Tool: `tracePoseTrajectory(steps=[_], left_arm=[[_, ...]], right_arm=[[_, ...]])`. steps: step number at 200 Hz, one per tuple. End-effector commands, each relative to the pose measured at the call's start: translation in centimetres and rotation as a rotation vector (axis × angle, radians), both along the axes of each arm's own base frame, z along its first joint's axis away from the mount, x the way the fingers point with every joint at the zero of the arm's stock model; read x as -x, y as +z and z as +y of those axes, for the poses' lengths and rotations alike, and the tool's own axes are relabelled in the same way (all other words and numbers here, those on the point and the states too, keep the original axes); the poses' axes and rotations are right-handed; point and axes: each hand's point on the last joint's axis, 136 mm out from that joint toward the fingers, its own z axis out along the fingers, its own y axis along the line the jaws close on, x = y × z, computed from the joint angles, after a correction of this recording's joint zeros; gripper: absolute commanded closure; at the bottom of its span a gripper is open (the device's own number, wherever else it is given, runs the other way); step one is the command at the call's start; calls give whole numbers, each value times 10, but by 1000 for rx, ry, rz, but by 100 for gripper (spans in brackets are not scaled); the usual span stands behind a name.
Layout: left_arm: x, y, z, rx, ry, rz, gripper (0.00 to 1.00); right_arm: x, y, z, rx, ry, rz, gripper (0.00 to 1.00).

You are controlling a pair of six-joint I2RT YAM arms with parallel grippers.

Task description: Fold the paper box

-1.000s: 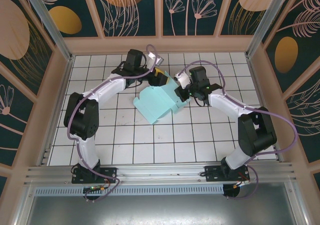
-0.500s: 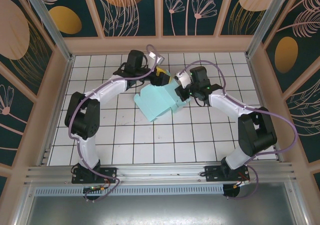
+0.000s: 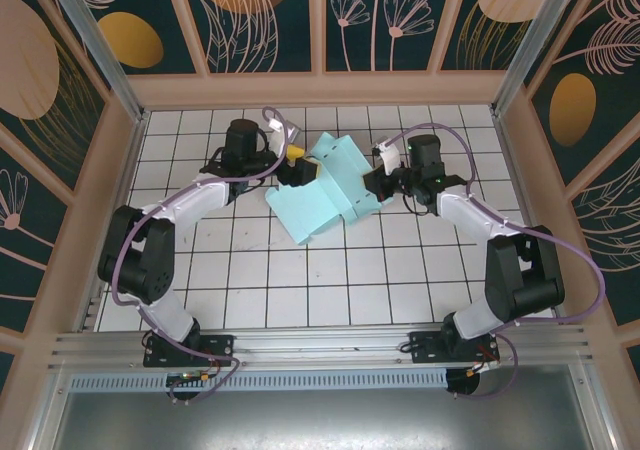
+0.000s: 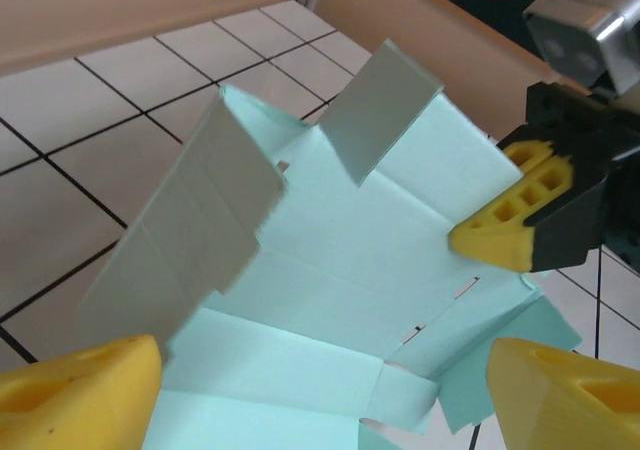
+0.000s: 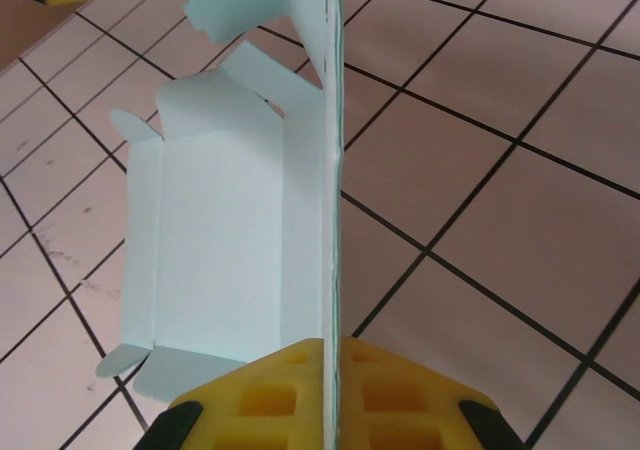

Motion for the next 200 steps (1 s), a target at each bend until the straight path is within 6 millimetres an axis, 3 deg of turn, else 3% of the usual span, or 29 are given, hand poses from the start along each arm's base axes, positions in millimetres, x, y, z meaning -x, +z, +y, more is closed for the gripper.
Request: tracePoseTrajectory(steps=[1,21,71,127,200], left_arm=[[3,-36,1,-53,6,62,17],[-4,-48,4,-65,27,81,16],[-19,-54,5,-80,53,93,14],[-3,-54,-8,-22,-48,152,19],[21,-75,-29,-83,-86,176,21]], right_arm=[[7,20,4,-74,34,0,100],[10,22,5,-87,52,11,100],[15,22,5,-88,58,30,100],[15,27,7,-115,62,30,100],[1,17,7,-109,16,62,100]])
